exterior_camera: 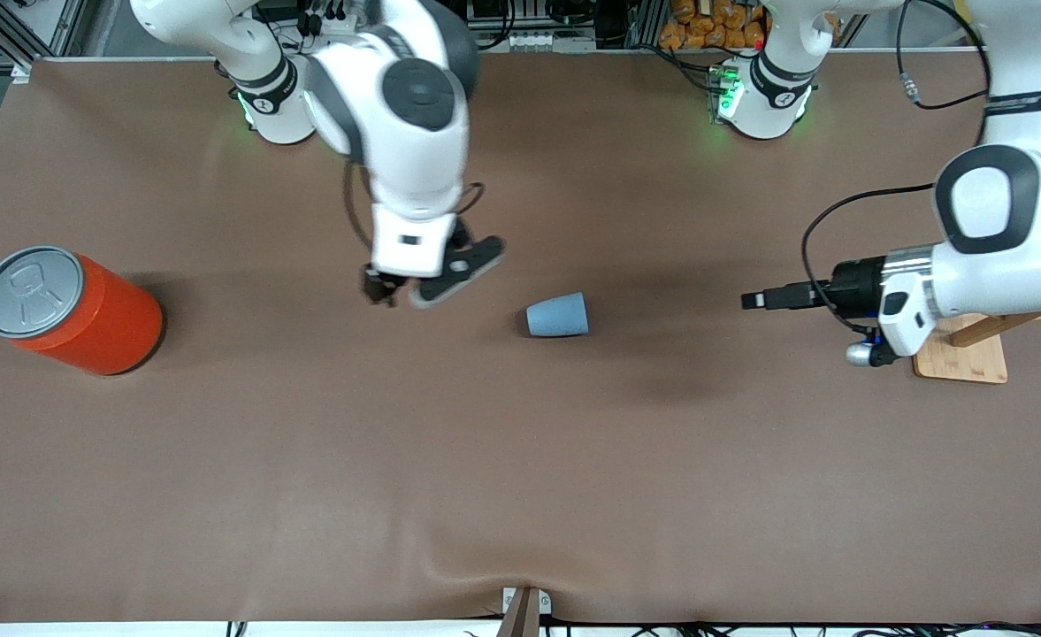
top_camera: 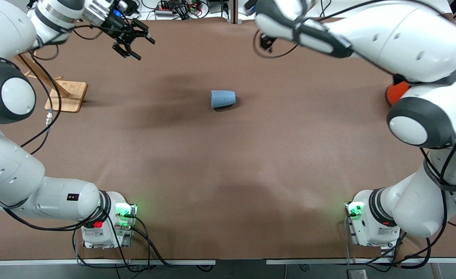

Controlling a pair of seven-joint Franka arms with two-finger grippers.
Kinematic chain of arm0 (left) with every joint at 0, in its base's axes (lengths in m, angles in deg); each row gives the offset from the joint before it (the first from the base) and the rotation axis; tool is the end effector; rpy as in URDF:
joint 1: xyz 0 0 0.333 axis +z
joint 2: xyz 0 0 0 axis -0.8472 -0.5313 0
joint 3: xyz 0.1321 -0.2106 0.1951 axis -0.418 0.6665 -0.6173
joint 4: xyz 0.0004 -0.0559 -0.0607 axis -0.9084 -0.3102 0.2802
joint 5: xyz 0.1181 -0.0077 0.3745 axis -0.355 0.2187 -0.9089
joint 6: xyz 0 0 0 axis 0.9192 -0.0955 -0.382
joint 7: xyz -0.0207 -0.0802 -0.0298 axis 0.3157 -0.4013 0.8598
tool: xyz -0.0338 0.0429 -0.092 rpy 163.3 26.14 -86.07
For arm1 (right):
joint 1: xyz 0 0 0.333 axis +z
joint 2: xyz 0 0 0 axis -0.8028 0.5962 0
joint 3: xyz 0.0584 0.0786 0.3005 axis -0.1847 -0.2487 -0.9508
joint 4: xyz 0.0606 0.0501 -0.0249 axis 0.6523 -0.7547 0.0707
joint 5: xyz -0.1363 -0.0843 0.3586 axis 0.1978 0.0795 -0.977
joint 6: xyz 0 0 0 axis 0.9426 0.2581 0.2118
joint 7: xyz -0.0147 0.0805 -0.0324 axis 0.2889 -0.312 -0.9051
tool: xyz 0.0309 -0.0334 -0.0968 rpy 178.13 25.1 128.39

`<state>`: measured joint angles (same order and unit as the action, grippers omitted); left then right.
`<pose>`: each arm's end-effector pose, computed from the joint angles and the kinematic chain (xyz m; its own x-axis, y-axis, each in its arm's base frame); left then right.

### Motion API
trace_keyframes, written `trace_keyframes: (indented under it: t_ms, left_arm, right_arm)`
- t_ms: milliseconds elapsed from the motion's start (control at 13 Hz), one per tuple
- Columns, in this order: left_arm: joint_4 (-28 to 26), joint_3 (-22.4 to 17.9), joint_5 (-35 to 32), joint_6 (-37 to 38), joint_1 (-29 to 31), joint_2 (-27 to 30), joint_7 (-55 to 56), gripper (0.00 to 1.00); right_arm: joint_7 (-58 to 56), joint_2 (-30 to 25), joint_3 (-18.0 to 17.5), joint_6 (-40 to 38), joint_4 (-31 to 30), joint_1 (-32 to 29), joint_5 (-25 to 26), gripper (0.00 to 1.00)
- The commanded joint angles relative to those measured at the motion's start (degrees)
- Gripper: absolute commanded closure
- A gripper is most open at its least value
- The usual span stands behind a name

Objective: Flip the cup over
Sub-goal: 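Retract the right gripper while the left gripper reaches the cup, then close the left gripper around the blue cup's base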

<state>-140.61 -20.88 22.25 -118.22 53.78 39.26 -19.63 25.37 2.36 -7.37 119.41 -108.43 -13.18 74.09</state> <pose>0.5836 -0.0973 0.3837 0.9396 0.1277 -0.3176 0.3082 -0.7191 0.6228 0.5488 0.3680 0.5083 0.8057 0.5885 -0.0678 0.5886 -0.7824 0.2034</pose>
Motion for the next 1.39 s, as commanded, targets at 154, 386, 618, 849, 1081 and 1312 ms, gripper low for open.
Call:
trace_keyframes:
  t_ms: [154, 386, 618, 849, 1081, 1312]
  left_arm:
    - [-9.85, 8.25, 12.02, -15.69, 0.0, 0.76, -4.6, 0.0]
    - [-11.54, 12.75, 17.65, -22.06, 0.09, -3.44, -13.97, 0.0]
    - [-12.59, 12.76, 29.06, -22.15, -0.26, -8.18, -26.54, 0.0]
    - [-11.81, 12.76, 35.57, -22.41, -2.27, -13.38, -35.52, 0.0]
    - [-12.07, 12.93, 37.88, -23.2, -4.75, -13.83, -37.04, 0.0]
    - [-11.98, 13.28, 44.46, -23.73, -7.72, -14.88, -38.0, 0.0]
  right_arm:
    - [5.01, -7.04, -0.11, -9.51, -2.1, -9.0, -3.37, 0.0]
    - [4.75, -9.05, -0.1, -13.66, -4.28, -17.07, -3.45, 0.0]
    - [4.04, -11.08, -0.1, -12.62, -9.39, -24.2, -3.37, 0.0]
    - [3.87, -11.35, -0.1, -10.17, -12.9, -28.69, -3.46, 0.0]
    - [0.63, -14.85, -0.1, -1.92, -21.49, -31.16, -3.46, 0.0]
    - [-2.19, -18.2, -0.1, 3.55, -27.4, -34.23, -3.46, 0.0]
